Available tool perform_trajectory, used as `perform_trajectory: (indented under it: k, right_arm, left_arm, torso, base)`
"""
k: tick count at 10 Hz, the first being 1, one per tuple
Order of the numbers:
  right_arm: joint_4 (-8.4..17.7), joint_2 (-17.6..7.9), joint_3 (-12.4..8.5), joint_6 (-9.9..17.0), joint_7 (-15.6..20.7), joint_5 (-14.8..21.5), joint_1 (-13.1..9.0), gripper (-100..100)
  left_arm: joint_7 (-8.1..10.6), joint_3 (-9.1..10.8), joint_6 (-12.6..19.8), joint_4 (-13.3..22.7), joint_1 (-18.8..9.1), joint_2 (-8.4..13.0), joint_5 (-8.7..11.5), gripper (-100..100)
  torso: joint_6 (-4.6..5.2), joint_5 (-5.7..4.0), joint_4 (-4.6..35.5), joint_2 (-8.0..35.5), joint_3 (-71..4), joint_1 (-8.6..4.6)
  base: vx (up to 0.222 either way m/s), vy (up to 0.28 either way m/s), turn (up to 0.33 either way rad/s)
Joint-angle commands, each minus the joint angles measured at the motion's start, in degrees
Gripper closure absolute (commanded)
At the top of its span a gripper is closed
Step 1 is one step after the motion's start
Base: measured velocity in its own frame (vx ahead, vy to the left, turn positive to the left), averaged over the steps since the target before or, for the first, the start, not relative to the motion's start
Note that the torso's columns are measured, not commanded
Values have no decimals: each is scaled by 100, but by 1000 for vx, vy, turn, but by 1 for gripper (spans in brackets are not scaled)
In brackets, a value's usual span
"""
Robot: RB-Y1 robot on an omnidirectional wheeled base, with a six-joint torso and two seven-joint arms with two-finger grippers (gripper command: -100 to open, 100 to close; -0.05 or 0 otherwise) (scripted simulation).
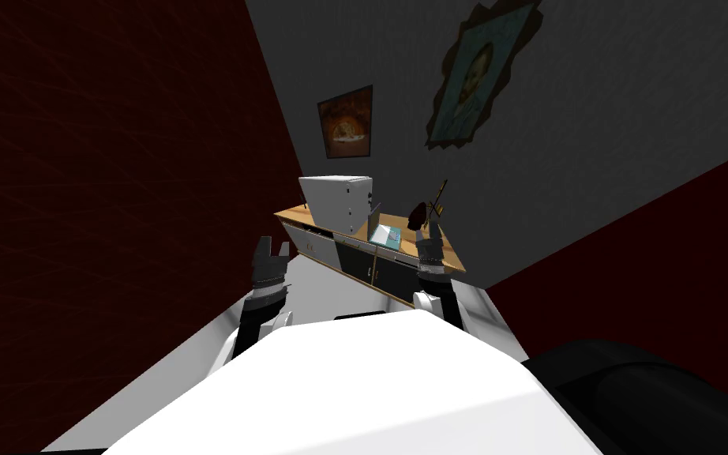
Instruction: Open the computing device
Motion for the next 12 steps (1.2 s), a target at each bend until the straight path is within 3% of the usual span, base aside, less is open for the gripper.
perform_trajectory:
  k: [1, 9, 10, 12]
  right_arm:
    - [0, 0, 0, 0, 0, 0, 0, 0]
    - [-2, 0, 0, -1, 0, 0, 0, 0]
    - [13, -275, -36, 30, 41, 46, 14, -100]
    - [46, -605, -115, 100, 131, 150, 46, -100]
  left_arm:
    - [0, 0, 0, 0, 0, 0, 0, 0]
    - [0, 0, -1, -2, 0, 0, 0, 0]
    - [0, 0, -1, -2, 0, 0, 0, 0]
    - [0, 0, 0, 1, 1, -1, 0, 0]
  torso:
    - [0, 0, 235, 232, -467, 0]
    - [0, 0, 3537, 3539, -7073, 0]
    - [0, 0, 3960, 3962, -7919, 0]
    - [0, 3, 4202, 4197, -8433, 9]
  base:
    - [0, 0, 0]
    - [0, 0, 0]
    - [22, 26, -14]
    - [50, 58, -25]
